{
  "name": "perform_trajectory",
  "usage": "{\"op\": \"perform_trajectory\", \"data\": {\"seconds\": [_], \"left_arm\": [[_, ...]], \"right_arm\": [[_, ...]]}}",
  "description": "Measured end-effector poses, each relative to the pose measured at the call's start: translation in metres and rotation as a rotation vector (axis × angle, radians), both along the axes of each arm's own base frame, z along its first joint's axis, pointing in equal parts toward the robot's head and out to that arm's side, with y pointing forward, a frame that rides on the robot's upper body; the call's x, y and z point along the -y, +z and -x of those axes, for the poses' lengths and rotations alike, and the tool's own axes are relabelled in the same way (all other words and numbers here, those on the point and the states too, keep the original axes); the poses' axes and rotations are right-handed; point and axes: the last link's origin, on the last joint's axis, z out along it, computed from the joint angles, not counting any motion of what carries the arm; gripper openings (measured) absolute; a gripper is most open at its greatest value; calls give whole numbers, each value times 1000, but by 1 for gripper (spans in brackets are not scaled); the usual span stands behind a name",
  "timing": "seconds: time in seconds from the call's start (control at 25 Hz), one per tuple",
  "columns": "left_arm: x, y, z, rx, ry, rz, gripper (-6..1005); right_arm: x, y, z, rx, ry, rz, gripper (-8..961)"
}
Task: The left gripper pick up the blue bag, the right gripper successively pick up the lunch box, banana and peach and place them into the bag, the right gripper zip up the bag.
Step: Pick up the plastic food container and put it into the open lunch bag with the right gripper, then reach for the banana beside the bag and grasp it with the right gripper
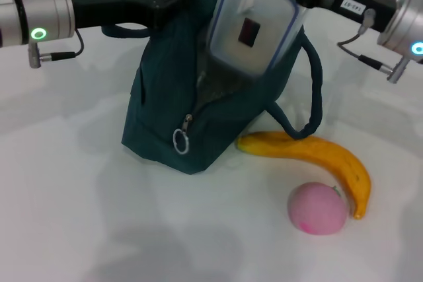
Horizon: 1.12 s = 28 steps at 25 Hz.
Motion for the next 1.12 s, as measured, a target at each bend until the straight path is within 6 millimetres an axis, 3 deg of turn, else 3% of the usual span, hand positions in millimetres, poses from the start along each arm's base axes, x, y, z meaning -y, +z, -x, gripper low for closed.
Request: {"op": "perform_trajectory", "data": {"seconds": [0.24, 0.48, 0.72, 0.96, 1.12], "left_arm": [[-3, -3, -3, 0, -4, 3, 44], [-3, -6, -2, 1, -3, 9, 44], [-3, -5, 0, -2, -3, 6, 44], [1, -4, 7, 3, 7, -1, 44], [5, -3, 12, -1, 5, -4, 44]], "right_arm": [[-7, -16, 1, 60, -54, 33, 97], [-5, -23, 6, 132, 0, 64, 97], [-3, -9, -1, 134, 14, 18, 128], [11, 27, -19, 126, 51, -42, 379], [31, 55, -35, 300, 35, 11, 497]]}}
